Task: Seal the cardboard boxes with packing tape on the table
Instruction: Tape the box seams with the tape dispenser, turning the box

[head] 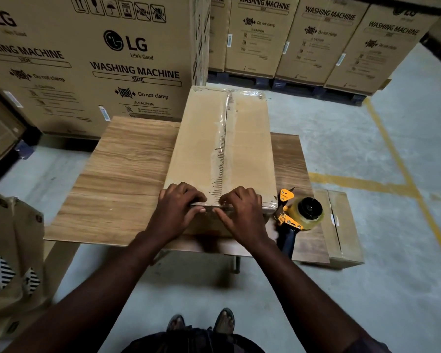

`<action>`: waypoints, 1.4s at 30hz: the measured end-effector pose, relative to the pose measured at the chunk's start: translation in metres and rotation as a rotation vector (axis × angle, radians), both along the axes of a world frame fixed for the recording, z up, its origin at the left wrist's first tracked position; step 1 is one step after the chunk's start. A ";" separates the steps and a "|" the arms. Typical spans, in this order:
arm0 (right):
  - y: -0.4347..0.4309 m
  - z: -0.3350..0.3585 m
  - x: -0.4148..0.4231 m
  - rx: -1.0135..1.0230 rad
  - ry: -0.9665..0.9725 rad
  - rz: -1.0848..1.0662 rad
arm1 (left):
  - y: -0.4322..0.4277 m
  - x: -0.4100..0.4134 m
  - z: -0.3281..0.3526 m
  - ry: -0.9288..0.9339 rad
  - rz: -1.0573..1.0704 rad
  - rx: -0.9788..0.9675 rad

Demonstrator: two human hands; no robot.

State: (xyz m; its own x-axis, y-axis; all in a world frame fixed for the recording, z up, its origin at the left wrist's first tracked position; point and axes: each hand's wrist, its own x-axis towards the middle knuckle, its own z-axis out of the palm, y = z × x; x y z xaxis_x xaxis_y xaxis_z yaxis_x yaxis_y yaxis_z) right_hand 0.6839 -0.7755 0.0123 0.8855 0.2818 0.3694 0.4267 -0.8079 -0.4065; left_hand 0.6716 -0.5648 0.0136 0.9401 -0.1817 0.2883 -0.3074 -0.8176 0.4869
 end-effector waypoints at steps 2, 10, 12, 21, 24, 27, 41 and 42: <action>-0.008 -0.005 -0.003 0.017 0.017 0.002 | 0.003 0.000 0.000 0.040 -0.040 0.018; 0.004 0.004 0.004 0.015 0.052 -0.078 | 0.042 0.003 0.001 0.037 0.035 0.007; 0.004 0.003 0.002 0.014 0.070 -0.069 | 0.046 0.002 -0.001 0.042 0.042 -0.011; 0.037 0.013 0.004 0.009 0.127 0.034 | 0.043 0.000 -0.006 0.048 0.066 -0.075; 0.046 0.007 0.006 0.009 0.126 0.011 | 0.042 -0.001 -0.006 0.035 0.064 -0.079; 0.042 0.001 0.003 0.010 0.119 0.006 | 0.048 -0.005 -0.008 0.063 0.018 -0.080; 0.054 0.010 0.009 -0.052 0.192 0.065 | 0.075 -0.031 -0.031 0.315 0.315 -0.658; 0.057 0.012 0.010 -0.049 0.195 0.066 | 0.072 -0.033 -0.033 0.322 0.305 -0.664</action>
State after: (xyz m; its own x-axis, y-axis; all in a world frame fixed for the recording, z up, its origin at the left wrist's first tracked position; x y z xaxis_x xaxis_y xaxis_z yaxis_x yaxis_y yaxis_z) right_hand 0.6935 -0.7188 0.0238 0.9179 0.3553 0.1770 0.3965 -0.8018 -0.4471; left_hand 0.6390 -0.4930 -0.0193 0.9763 0.2111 -0.0481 0.1216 -0.3508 0.9285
